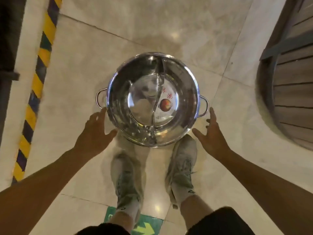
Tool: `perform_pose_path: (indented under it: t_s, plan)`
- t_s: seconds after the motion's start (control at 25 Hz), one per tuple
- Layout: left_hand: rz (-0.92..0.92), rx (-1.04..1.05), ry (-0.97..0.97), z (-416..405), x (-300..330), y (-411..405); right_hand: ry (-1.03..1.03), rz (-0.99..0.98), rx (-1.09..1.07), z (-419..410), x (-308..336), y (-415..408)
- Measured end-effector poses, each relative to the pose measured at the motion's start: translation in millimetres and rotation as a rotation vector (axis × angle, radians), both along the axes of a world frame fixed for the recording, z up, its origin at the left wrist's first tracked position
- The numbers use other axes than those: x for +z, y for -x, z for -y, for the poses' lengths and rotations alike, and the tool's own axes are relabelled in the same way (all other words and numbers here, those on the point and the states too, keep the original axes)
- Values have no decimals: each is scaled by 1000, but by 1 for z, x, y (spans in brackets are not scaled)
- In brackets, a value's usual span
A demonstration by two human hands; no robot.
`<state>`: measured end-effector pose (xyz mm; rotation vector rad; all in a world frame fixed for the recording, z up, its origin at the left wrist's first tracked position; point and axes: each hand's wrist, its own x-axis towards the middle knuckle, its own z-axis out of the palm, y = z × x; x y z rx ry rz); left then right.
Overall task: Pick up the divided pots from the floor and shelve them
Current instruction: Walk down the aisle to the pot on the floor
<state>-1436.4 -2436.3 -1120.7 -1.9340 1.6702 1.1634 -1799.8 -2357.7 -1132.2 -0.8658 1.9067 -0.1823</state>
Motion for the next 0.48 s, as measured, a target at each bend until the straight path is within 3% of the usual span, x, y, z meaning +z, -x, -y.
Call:
perform_pose_path:
  t_s: [0.2, 0.48]
  plan:
    - [-3, 146, 127, 29, -71, 7, 101, -39, -96, 17, -74, -1]
    - [-230, 328, 303, 29, -77, 11, 196, -82, -185, 20, -83, 4]
